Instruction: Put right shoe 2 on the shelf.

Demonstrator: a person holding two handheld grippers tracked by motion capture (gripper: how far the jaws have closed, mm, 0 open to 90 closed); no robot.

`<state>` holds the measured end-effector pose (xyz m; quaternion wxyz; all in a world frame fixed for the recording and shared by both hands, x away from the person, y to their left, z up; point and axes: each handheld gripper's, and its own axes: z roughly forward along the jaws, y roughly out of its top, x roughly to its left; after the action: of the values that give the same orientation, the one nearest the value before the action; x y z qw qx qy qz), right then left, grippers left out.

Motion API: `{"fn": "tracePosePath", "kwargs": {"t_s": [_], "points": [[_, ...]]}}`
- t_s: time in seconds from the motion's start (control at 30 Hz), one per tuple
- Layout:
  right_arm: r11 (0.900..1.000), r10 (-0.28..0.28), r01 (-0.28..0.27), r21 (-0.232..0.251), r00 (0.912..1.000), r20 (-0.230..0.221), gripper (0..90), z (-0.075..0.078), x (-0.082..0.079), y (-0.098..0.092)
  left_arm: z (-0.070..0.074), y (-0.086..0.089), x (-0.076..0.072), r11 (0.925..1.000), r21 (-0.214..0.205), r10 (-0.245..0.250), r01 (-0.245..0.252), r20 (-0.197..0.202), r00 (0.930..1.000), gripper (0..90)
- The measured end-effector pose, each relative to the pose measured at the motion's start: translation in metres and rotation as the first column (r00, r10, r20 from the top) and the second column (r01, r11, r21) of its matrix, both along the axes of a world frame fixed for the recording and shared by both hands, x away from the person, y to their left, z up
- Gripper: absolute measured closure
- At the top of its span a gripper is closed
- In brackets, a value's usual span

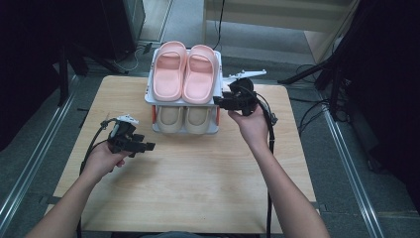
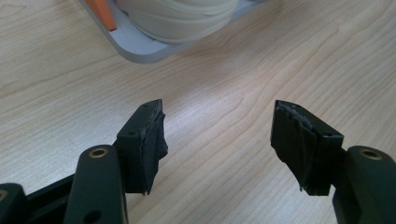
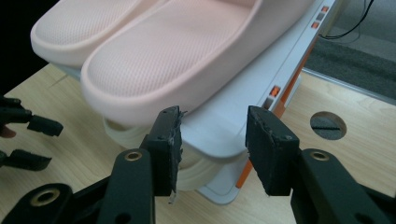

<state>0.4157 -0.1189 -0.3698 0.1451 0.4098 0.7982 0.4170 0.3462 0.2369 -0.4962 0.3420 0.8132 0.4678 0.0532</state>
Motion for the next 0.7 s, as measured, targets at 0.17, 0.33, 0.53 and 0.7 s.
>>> {"fn": "tracePosePath", "kwargs": {"t_s": [0.17, 0.33, 0.53, 0.7], "points": [[0.9999, 0.012, -0.012, 0.009, 0.9998, -0.015, 55.4, -0.010, -0.010, -0.007, -0.001, 0.001, 0.006, 0.9998, -0.015, 0.014, -0.014, 0.007, 0.9999, 35.3], [0.9997, 0.020, -0.019, 0.018, 0.9995, -0.024, 55.4, -0.024, -0.020, -0.015, -0.002, -0.001, 0.011, 0.9997, -0.016, 0.017, -0.017, -0.011, 0.9998, 35.2], [0.9994, 0.022, -0.021, 0.028, 0.9990, -0.038, 55.3, -0.040, -0.029, -0.023, -0.002, -0.002, 0.014, 0.9998, -0.012, 0.014, -0.014, -0.007, 0.9999, 35.2], [0.9988, 0.030, -0.028, 0.040, 0.9984, -0.047, 55.2, -0.053, -0.038, -0.028, -0.002, -0.001, 0.014, 0.9998, -0.007, 0.019, -0.019, -0.012, 0.9997, 35.2]]}}
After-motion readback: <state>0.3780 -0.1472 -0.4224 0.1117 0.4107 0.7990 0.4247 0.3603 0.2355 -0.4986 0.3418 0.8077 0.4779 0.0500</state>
